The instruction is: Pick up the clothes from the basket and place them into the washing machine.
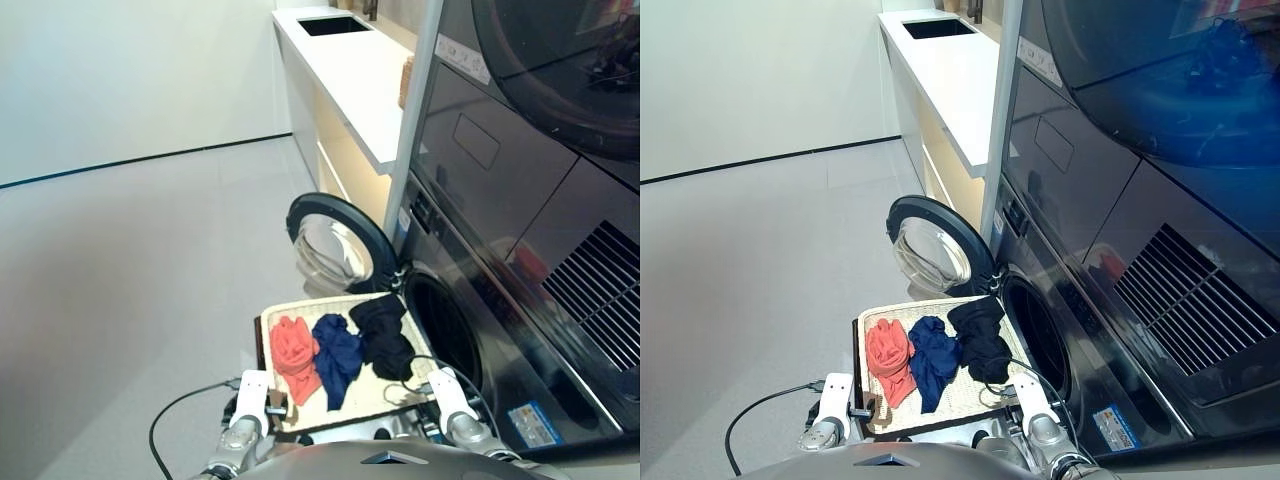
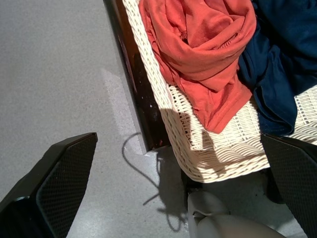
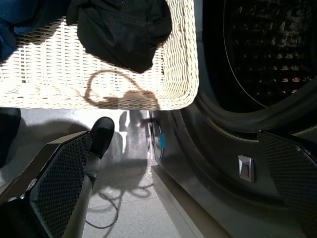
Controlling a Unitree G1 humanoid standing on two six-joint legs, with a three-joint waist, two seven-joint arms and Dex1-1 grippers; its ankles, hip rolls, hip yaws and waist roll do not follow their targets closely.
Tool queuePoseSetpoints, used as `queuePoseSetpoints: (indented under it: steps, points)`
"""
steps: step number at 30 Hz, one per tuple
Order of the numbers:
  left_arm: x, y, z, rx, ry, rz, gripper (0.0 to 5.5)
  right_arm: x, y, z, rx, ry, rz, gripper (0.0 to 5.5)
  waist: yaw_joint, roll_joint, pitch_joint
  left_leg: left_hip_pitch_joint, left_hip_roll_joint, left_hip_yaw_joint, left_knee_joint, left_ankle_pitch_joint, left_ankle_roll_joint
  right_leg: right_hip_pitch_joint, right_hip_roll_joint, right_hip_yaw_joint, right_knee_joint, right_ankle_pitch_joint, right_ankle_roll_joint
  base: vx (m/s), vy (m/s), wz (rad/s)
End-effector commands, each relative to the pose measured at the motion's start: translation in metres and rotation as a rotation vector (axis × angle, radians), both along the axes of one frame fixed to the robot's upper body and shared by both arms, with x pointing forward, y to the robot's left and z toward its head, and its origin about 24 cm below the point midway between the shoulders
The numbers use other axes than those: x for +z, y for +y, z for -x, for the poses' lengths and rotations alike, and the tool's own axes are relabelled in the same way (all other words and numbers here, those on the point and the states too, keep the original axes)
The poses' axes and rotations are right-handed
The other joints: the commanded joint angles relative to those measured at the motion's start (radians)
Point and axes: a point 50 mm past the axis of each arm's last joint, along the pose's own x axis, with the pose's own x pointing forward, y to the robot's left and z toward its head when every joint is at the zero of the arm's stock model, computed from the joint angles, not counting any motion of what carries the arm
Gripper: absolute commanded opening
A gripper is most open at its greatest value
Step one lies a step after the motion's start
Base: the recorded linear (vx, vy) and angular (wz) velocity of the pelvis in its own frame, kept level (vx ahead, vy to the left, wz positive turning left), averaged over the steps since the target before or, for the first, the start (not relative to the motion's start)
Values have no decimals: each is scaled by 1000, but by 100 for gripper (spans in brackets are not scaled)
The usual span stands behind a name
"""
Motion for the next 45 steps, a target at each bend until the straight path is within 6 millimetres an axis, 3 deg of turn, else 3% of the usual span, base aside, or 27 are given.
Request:
queuePoseSetpoints:
  steps: [1, 19, 24, 30, 35, 39, 45]
  points:
    - [11, -5, -34, -15, -107, 20, 550, 12, 2, -33, 21, -118, -6, 550, -16, -57, 33, 16, -29, 38, 40, -46, -27, 115, -48, 7, -172, 88, 118, 0, 0, 0]
    - [10, -5, -33, -24, -82, 0, 550, 14, 2, -37, 5, -131, -16, 550, -21, -54, 35, 11, -32, 44, 49, -52, -23, 110, -49, 11, -169, 86, 117, 0, 0, 0]
    - [13, -2, -41, -68, -102, -29, 550, 17, 3, -44, 12, -156, -28, 550, -28, -51, 41, -1, -30, 52, 51, -49, -22, 92, -49, 17, -164, 88, 117, 0, 0, 0]
    - [27, 5, -68, -43, -196, -54, 550, 28, 7, -64, 23, -238, -49, 550, -37, -45, 63, -52, -27, 63, 57, -35, -23, 24, -51, 25, -146, 99, 119, -9, 5, -1]
    - [44, 9, -96, -117, -296, -125, 550, 43, 13, -87, 73, -335, -65, 550, -50, -43, 95, -133, -21, 70, 82, -24, -21, -80, -60, 39, -108, 108, 119, 0, 0, 0]
    - [60, 13, -120, -168, -373, -184, 550, 65, 18, -115, 103, -456, -86, 550, -64, -42, 135, -234, -8, 77, 143, -27, -15, -203, -71, 55, -35, 105, 113, -27, 21, -38]
    - [91, 18, -156, -237, -514, -281, 550, 99, 27, -148, 132, -623, -133, 550, -77, -39, 181, -372, -11, 77, 231, -43, -11, -345, -82, 52, 48, 95, 106, 0, 0, 0]
